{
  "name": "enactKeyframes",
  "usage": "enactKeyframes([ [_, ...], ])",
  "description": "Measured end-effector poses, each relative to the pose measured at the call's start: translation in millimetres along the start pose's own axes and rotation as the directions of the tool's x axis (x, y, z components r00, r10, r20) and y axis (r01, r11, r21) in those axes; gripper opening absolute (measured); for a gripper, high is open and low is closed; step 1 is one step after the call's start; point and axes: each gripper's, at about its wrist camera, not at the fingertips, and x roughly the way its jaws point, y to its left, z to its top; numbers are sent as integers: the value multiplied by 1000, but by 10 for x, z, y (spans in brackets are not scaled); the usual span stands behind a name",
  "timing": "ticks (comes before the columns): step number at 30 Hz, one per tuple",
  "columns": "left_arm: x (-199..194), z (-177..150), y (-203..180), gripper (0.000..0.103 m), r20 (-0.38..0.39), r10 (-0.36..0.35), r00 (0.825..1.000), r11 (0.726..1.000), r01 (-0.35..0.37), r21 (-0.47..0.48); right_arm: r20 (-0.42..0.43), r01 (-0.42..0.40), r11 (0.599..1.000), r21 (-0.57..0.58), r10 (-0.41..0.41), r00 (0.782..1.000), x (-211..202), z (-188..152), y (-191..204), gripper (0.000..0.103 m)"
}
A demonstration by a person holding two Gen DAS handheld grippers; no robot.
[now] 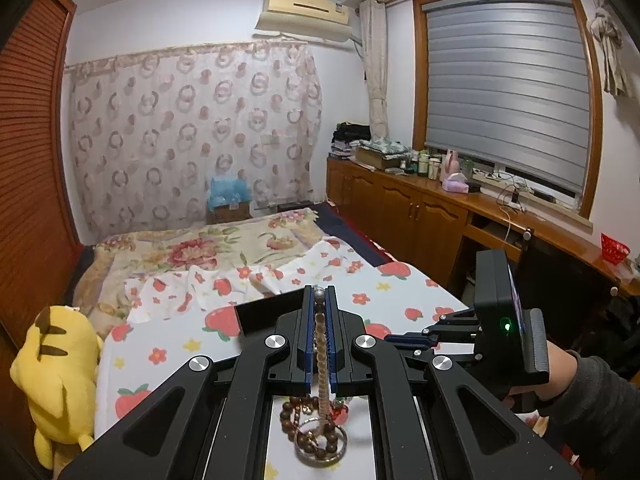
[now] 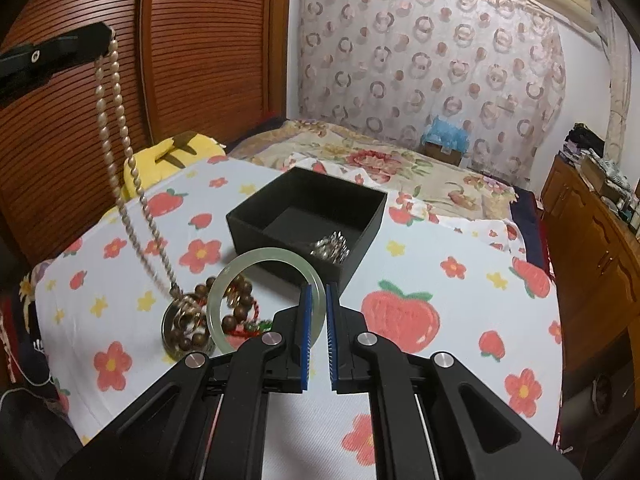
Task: Organize jewelry
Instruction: 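Carry the bangle into the box with the right gripper while the left gripper drops the necklace in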
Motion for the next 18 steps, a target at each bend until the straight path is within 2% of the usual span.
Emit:
enactKeyframes([
  [18, 309, 357, 104, 4, -2, 58, 998, 998, -58, 38, 19, 55, 997, 50, -56, 998, 532, 532, -297, 8],
])
